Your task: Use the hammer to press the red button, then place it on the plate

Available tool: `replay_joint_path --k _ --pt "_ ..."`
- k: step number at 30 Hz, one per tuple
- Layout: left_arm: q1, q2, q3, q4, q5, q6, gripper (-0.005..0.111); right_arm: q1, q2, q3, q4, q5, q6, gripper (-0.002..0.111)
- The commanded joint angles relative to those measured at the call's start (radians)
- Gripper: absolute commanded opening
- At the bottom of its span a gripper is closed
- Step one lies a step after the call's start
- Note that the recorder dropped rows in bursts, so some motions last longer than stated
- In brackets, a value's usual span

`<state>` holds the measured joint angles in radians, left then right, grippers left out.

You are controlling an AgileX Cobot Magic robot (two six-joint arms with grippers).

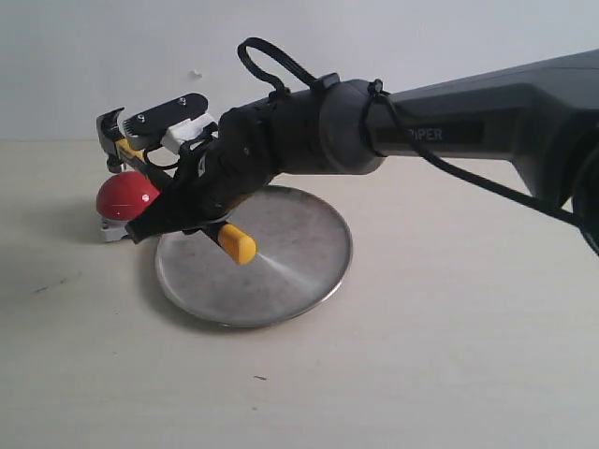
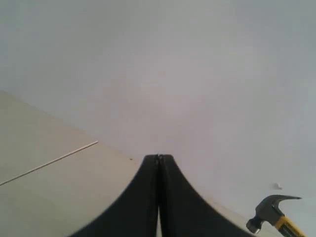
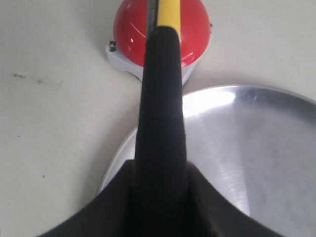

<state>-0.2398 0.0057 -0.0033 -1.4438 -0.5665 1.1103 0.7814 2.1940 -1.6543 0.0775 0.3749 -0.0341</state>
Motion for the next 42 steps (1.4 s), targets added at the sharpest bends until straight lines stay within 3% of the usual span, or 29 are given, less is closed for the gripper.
replay_joint_path --k 1,12,23,33,42 --pt "0.002 -0.006 0.003 -0.020 0.021 0.064 0.000 0.001 -0.064 -0.019 -0.009 -0.073 -0.006 0.000" --pt "0.002 -0.006 0.003 -0.020 0.021 0.064 0.000 0.001 -0.330 -0.019 -0.031 -0.052 -0.006 0.000" --pt "0.002 -0.006 0.003 -0.022 0.021 0.064 0.000 0.003 0.083 -0.018 -0.023 -0.083 0.071 0.000" --pt "0.002 -0.006 0.003 -0.022 0.021 0.064 0.000 0.009 -0.193 -0.018 -0.043 -0.073 0.073 0.000" --pt "0.002 -0.006 0.003 -0.022 0.021 0.064 0.000 0.009 -0.297 -0.018 -0.066 0.063 0.069 0.000"
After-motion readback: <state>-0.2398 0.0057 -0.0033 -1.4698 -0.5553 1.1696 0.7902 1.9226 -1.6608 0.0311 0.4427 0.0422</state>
